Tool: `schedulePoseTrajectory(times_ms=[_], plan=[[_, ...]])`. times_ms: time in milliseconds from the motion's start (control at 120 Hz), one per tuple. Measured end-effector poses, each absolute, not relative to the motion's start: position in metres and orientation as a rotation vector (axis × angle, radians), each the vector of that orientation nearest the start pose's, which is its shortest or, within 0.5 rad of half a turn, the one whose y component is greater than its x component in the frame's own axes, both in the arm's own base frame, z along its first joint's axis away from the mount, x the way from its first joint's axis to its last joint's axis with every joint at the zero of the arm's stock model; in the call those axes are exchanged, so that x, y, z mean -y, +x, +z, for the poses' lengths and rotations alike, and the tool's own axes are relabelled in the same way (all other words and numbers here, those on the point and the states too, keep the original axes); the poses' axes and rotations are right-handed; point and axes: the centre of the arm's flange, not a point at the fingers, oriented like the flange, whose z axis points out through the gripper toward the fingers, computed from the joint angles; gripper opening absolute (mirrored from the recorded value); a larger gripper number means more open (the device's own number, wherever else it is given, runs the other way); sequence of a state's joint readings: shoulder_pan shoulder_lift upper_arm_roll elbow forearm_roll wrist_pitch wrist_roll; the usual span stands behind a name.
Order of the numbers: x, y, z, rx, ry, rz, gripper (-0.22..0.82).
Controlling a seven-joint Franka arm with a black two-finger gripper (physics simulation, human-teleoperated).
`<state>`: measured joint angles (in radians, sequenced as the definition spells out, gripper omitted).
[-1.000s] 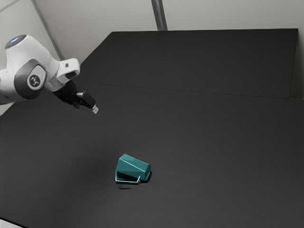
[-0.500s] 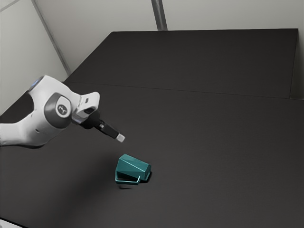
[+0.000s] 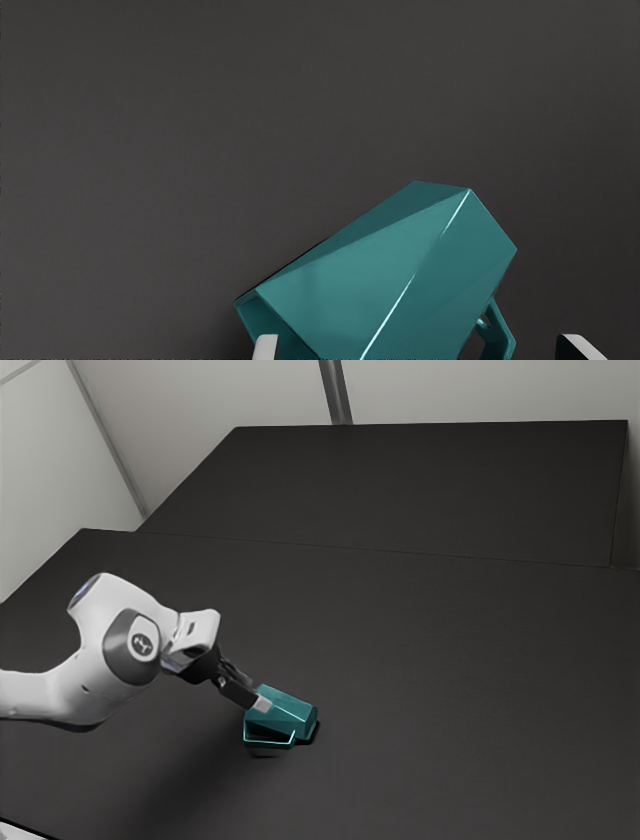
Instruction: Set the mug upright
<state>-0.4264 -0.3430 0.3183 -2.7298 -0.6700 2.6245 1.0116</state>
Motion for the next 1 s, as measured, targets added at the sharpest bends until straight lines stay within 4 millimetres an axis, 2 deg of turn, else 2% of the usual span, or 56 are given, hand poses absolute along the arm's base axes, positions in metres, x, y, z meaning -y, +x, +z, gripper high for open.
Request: schedulePoseTrajectory(times_ms=[342,608,783,1000], plan=[[0.03,0.391,0.327,-0.936,-3.303,-0.684,0.6],[0.028,0.39,0.311,-0.916,-3.311,-0.642,0.6],[0.051,0.391,0.312,-1.012,-3.255,-0.643,0.59],[0.061,0.39,0.313,-1.014,-3.242,-0.671,0.58]])
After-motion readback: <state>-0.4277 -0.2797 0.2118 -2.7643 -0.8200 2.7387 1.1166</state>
